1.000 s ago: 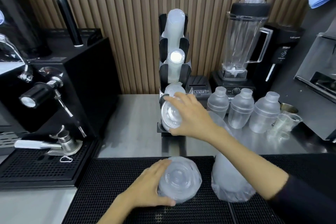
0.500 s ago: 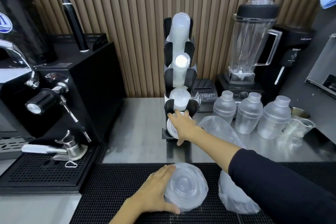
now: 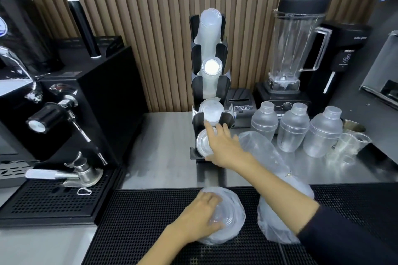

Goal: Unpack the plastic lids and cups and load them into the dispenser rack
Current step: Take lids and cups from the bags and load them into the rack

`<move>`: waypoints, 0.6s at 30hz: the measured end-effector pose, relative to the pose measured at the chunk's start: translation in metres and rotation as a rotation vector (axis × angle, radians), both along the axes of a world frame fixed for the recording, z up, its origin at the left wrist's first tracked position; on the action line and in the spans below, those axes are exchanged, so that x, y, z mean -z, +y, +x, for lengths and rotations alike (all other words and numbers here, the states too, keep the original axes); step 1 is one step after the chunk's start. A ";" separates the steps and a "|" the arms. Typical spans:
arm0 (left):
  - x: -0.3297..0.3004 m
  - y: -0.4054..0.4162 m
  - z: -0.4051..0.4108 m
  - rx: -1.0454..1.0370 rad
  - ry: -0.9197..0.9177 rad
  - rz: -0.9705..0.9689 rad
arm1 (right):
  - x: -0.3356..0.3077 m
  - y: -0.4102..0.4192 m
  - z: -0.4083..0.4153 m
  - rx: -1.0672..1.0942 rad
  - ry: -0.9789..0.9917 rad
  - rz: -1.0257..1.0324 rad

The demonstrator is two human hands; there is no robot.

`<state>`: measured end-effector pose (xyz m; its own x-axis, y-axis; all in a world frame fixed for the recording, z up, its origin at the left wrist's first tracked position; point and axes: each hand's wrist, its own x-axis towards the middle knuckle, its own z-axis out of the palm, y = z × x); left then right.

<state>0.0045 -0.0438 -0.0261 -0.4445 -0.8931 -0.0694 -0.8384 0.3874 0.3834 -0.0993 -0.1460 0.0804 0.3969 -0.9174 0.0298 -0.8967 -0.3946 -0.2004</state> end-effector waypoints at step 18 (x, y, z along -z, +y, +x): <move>0.021 -0.004 -0.027 -0.250 -0.147 -0.003 | 0.136 0.096 -0.062 0.386 -0.593 0.226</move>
